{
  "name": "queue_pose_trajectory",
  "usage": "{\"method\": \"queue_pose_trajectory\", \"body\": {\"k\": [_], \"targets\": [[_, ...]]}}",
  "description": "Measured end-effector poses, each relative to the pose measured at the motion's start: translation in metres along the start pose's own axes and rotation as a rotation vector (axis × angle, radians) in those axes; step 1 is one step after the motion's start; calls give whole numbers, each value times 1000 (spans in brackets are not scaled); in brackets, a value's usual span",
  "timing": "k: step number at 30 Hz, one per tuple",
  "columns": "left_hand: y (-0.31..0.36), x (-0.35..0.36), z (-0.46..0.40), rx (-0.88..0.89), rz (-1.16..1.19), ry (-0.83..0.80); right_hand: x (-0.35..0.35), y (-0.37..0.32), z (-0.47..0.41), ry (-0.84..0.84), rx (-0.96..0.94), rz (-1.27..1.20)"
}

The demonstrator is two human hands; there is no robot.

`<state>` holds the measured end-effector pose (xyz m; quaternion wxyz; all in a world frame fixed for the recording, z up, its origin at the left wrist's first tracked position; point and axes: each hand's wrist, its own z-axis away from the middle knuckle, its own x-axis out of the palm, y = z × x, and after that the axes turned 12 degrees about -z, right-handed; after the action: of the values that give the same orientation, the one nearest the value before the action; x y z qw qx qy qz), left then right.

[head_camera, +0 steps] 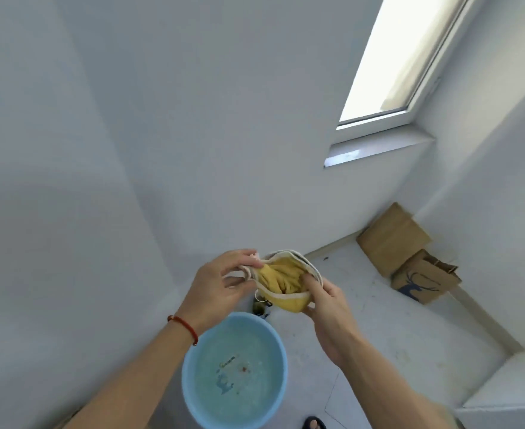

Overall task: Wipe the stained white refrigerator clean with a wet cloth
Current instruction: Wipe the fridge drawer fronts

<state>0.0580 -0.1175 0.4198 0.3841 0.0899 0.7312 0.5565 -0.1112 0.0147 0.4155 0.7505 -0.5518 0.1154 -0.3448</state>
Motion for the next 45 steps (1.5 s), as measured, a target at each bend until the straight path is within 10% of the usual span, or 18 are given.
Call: {"method": "queue_pose_trajectory", "body": {"k": [6,11,18,23,29,37,42,45], "targets": [[59,41,22,405,-320,85,-62,-39,38,250,-10,-447],[99,112,41,327,-532,-569,-155,-67,79,231,-70,-758],[251,317,66,139,4,-578,-323,-89,185,147,-233,-558],[309,414,104,-87,277,-609,-439,-94,229,510,-408,-291],[340,530,102,-391,139,-884,-528,-39,275,427,80,-557],[351,626,96,-10,-264,-793,-583,-27,315,894,-169,-364],[373,658,69,-356,107,-1352,-602,-34,328,1047,-207,-297],[369,674,60,-233,165,-1561,-615,-41,335,1105,-245,-231]]}}
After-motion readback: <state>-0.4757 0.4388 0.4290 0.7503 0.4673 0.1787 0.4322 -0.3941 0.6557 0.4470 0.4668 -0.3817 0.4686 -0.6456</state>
